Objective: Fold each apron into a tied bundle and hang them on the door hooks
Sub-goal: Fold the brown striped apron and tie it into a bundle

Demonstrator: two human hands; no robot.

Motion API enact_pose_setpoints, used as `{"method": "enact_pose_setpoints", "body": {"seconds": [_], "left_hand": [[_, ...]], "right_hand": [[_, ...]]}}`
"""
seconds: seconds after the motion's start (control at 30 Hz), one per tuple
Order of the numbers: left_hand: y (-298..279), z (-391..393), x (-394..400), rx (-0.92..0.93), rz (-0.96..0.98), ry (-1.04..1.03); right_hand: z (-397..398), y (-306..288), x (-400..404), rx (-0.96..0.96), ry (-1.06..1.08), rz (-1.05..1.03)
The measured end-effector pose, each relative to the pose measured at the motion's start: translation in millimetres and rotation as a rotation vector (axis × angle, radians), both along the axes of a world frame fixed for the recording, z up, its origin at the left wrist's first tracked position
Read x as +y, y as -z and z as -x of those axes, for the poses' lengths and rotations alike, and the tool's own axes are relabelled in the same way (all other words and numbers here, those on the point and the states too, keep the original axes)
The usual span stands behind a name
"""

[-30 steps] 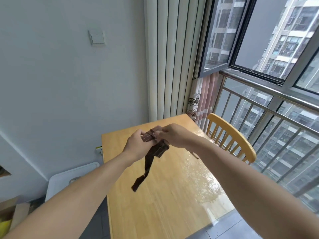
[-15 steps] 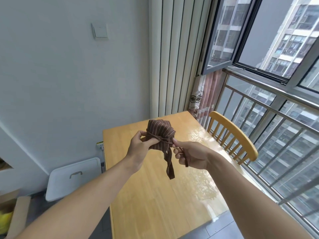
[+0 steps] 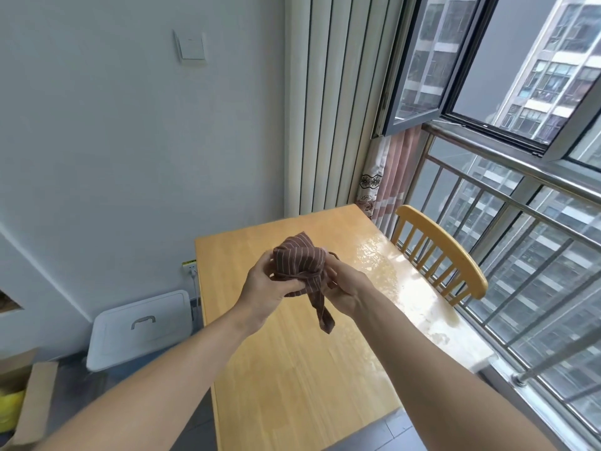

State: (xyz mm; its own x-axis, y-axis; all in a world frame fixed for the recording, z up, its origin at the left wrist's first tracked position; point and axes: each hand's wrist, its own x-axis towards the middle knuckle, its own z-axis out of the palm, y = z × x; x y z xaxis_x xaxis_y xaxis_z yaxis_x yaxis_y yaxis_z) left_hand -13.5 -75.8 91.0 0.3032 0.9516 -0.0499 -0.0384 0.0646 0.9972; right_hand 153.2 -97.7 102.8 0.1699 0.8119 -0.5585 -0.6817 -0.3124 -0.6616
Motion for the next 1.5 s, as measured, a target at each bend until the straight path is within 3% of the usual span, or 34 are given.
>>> {"method": "enact_pose_setpoints", "body": {"seconds": [0.17,0.23,0.33,0.43,0.6,0.77,0.9,1.03,1.17,1.33,1.5], "left_hand": [[12,26,5,0.146,-0.030,0.224],[19,40,7,0.036,0.062,0.401],[33,52,12,-0.072,0.328,0.241],[55,58,19,0.090,0.234,0.108],[88,71,19,0.278,0.065,0.100],[187,71,16,0.594,-0.081,0.151],[265,60,-4,0.775,-0.101,0.297],[281,39,-7,0.670,-0.155,0.238],[293,38,-5,0.735,-0.253,0.296],[288,34,-10,0.656,-0.111,0.226],[287,28,-8,0.693,-0.271,0.253]], "right_hand": [[2,8,-2,-0.250,-0.166,0.028],[2,13,-1,-0.320,-0.190,0.015],[15,28,-2,-0.390,-0.187,-0.009],[38,48,-3,-0.443,-0.166,-0.080],[67,99,-6,-0.600,-0.139,-0.075],[78,195,-1,-0.715,-0.116,0.064],[74,271,-20,-0.968,-0.291,0.190],[58,286,-34,-1.230,-0.316,0.131],[46,284,-42,-1.192,-0.329,0.082],[43,285,-47,-1.259,-0.389,-0.004],[28,289,-40,-1.577,-0.464,-0.304]]}}
